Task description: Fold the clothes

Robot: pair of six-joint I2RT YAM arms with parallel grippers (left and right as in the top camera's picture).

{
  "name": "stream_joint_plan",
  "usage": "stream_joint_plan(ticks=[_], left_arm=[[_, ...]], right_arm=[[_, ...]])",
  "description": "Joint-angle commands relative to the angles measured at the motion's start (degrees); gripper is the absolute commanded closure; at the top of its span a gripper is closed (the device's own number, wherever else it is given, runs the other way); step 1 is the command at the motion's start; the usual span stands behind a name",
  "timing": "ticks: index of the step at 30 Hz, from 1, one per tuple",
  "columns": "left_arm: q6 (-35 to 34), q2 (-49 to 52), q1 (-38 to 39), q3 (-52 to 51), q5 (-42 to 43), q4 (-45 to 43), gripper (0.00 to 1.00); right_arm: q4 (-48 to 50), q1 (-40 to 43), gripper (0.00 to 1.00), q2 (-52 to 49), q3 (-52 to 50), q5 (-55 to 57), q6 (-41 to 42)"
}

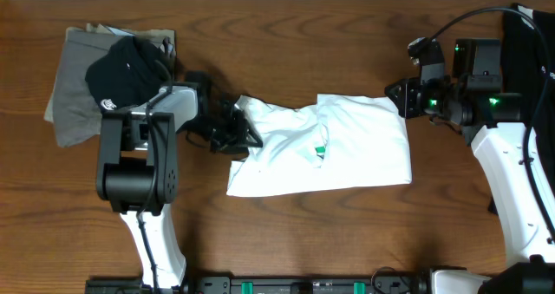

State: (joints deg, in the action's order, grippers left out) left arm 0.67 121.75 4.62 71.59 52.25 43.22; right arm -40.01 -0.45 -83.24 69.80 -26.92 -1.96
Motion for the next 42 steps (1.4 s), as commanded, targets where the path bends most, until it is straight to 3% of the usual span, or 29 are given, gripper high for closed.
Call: stream_joint_plan(ticks=[1,7,13,18,27,29,33,42], left_arm=[[1.22,0.72,0.26,-0.81,-2.54,0.48,0.94],[1.20,-5.70,-0.92,4.94,-14.56,12.68,0.94],[1.25,-15.43,-1.75,19.47,-31.21,27.30,0.94],[1.18,-17.88,1.33,29.03,-31.54,31.30,0.94],[0.55,-13.57,15.41,29.20,-37.86,30.86,0.93],[0.55,-12.04,17.70,29.03,-40.02,30.40,0.89],[0.33,-8.50,20.70,29.03,-42.71,29.38,0.59],[-0.07,-8.68,20.83,29.81,-42.69,28.50,0.55]], right_arm=[[-0.07,-0.09,0.87,0.52,0.70,0.17,-0.70],[-0.04,-0.09,0.87,0.52,0.70,0.17,-0.68],[0.50,-0.09,0.87,0.52,0.70,0.17,-0.68],[1.42,-0.09,0.87,0.52,0.70,0.17,-0.70],[1.11,-0.09,0.88,0.52,0.70,0.13,-0.66],[0.79,-0.09,0.88,0.52,0.70,0.13,-0.66],[0.35,-0.09,0.88,0.52,0.70,0.13,-0.68],[0.28,-0.11,0.87,0.52,0.70,-0.07,-0.48]])
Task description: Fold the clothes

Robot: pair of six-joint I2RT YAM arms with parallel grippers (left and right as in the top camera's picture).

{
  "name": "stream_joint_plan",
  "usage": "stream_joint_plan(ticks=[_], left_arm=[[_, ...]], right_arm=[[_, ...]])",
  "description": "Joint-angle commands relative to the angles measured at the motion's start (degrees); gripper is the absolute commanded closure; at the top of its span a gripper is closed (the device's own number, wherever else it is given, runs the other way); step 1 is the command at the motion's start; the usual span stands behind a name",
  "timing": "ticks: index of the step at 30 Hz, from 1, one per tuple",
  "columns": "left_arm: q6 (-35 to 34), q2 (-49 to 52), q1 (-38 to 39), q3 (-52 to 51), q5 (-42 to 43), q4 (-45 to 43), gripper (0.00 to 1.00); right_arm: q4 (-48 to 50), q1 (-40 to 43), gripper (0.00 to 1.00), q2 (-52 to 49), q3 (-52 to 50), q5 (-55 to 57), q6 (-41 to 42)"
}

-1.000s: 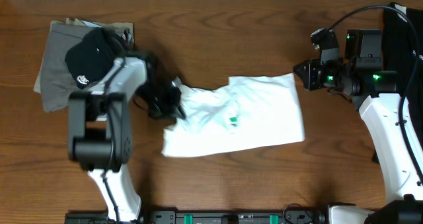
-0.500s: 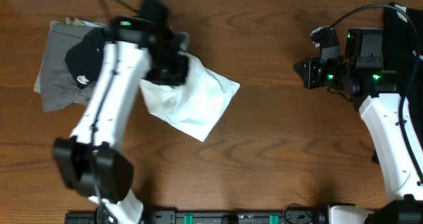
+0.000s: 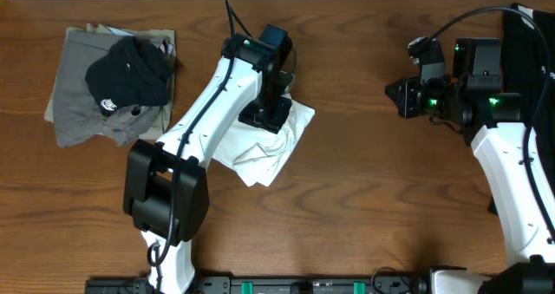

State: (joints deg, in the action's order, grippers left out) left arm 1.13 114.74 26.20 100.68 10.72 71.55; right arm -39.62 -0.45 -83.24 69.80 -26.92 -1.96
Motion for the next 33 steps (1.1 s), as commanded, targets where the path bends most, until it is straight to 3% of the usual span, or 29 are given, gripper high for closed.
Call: stream_joint_plan(ticks=[1,4,5,8,14,18,24,30,33], left_arm=[[-0.52,-2.34,-1.09,0.76,-1.18,0.20,0.53],[-0.79,-3.74,-2.91,0.76,-1.25,0.61,0.52],[-0.81,-3.89,-3.78,0.76,-1.66,0.59,0.58],[-2.29,-3.50,-6.19,-0.02,-4.26,-0.72,0.94],[-2.75,-2.36,-9.42,-6.73,-3.54,-8.41,0.94],[-2.67,-1.11,-9.05,-10.54,3.48,-14.12,0.94],[-2.67,1.01,-5.53,-11.72,15.89,-22.93,0.94],[-2.64,0.98,0.59,-11.69,22.03,-30.51,0.94],[-1.81,0.42,2.60,-10.78,19.69,-28.46,0.94]], right_arm=[[-0.15,-0.11,0.87,0.52,0.70,-0.11,-0.31],[-0.68,-0.37,0.87,0.52,0.70,-0.09,-0.26],[-0.98,-0.37,0.87,0.52,0.68,-0.09,-0.26],[-1.36,-0.37,0.87,0.50,0.68,0.15,-0.28],[-1.51,-0.37,0.87,0.50,0.68,0.15,-0.26],[-1.53,-0.37,0.87,0.50,0.68,0.15,-0.28],[-1.64,-0.37,0.88,0.50,0.68,0.15,-0.26],[-1.79,-0.37,0.89,0.50,0.68,0.13,-0.26],[-1.79,-0.37,0.88,0.50,0.68,0.13,-0.26]])
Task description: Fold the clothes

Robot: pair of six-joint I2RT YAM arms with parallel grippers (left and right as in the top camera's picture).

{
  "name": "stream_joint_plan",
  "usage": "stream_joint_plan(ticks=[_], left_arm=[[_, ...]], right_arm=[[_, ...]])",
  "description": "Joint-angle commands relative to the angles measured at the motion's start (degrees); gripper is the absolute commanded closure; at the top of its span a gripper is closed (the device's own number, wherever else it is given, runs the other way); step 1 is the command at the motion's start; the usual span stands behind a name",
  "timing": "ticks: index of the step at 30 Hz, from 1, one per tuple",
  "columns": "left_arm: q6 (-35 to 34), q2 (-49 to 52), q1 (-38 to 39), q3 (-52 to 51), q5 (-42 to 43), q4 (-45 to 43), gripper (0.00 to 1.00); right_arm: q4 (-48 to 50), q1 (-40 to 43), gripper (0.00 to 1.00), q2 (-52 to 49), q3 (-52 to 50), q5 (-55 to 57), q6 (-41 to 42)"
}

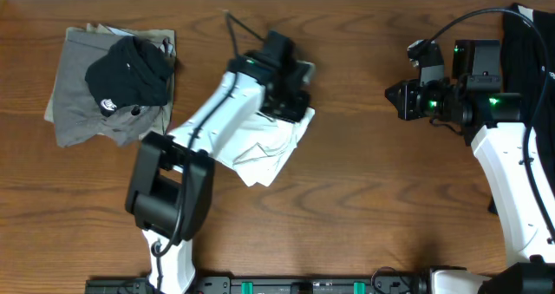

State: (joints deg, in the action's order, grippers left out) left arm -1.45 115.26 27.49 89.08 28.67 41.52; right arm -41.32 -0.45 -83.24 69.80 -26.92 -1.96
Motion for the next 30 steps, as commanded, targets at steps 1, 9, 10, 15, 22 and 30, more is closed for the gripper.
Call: stream_joint_plan(ticks=[1,9,10,15,22,30], left_arm=[[0.76,-0.70,1.38,1.53,-0.55,3.56,0.94],[0.76,-10.43,-2.95,3.65,-12.37,10.73,0.92],[0.79,-11.10,-3.67,3.63,-13.27,10.82,0.92],[0.74,-9.53,-5.62,1.22,-14.78,8.68,0.94],[0.76,-0.61,-3.45,-0.44,-4.22,1.03,0.94],[0.76,1.75,1.88,0.13,7.89,-1.75,0.94]], right_arm=[[-0.28,-0.37,0.88,0.50,0.68,0.15,-0.28],[-0.44,-0.37,0.87,0.50,0.68,0.15,-0.28],[-0.44,-0.37,0.88,0.50,0.68,0.17,-0.28],[-0.44,-0.37,0.87,0.50,0.68,0.17,-0.28],[-0.48,-0.37,0.88,0.50,0.68,0.15,-0.26],[-0.70,-0.37,0.88,0.50,0.68,0.15,-0.26]])
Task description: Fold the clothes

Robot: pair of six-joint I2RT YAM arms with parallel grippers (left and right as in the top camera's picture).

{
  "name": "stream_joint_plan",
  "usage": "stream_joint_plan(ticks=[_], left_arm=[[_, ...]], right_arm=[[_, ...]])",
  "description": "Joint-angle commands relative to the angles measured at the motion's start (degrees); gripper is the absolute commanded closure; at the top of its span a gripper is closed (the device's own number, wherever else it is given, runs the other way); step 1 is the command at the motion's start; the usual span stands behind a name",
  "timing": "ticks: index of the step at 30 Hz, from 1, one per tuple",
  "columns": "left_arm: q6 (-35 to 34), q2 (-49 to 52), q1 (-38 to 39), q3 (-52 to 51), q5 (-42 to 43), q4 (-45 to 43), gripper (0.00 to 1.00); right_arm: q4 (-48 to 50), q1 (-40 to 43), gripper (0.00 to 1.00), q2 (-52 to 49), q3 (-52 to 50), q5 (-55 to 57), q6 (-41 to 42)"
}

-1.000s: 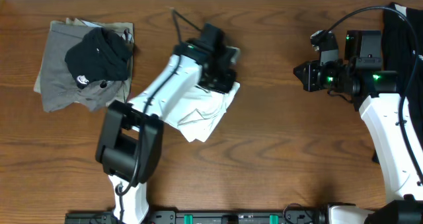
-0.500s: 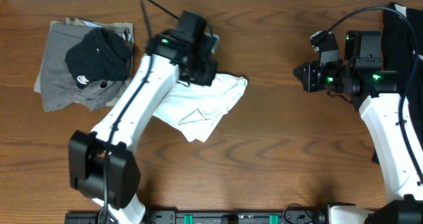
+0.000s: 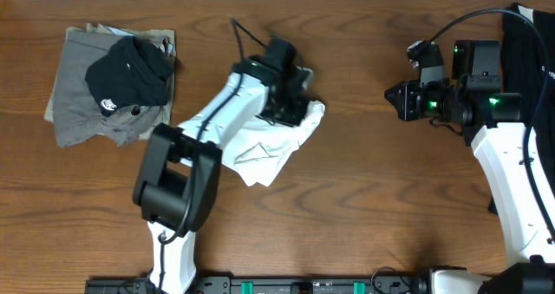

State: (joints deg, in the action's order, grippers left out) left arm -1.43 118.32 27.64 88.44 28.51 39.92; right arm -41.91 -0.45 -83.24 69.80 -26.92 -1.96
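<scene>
A white shirt lies bunched up in the middle of the brown table, its upper right edge drawn out to a point. My left gripper reaches over from the left and sits on that upper right part, shut on the cloth. My right gripper hovers at the right, well clear of the shirt and pointing left; its fingers are too dark to read.
At the far left lies a grey garment with a black garment heaped on it. Dark cloth hangs at the upper right corner behind the right arm. Both arm bases stand at the front edge.
My left gripper has shifted slightly right with the shirt's upper right edge, which now reaches a little further right. The right arm has not moved.
The white shirt lay spread across the middle, my left gripper at its left edge and the right gripper near its right corner. Then the shirt was bunched at the centre-left under my left gripper. Since then the gripper has moved its top edge rightward.
</scene>
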Motion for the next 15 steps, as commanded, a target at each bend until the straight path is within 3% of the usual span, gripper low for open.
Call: stream_joint_plan(ticks=[1,5,11,15], left_arm=[[0.72,-1.60,2.43,1.09,8.50,0.46,0.94],[1.75,-3.87,3.19,2.32,6.21,4.87,0.94],[-0.20,-9.64,-0.66,2.60,-15.17,16.59,0.94],[0.28,-9.92,-4.70,1.42,-19.10,22.01,0.94]], right_arm=[[-0.11,-0.37,0.88,0.50,0.68,0.17,-0.28],[-0.20,-0.37,0.88,0.50,0.68,0.17,-0.28],[-0.26,-0.37,0.88,0.50,0.68,0.20,-0.28],[-0.17,-0.37,0.87,0.50,0.68,0.20,-0.28]])
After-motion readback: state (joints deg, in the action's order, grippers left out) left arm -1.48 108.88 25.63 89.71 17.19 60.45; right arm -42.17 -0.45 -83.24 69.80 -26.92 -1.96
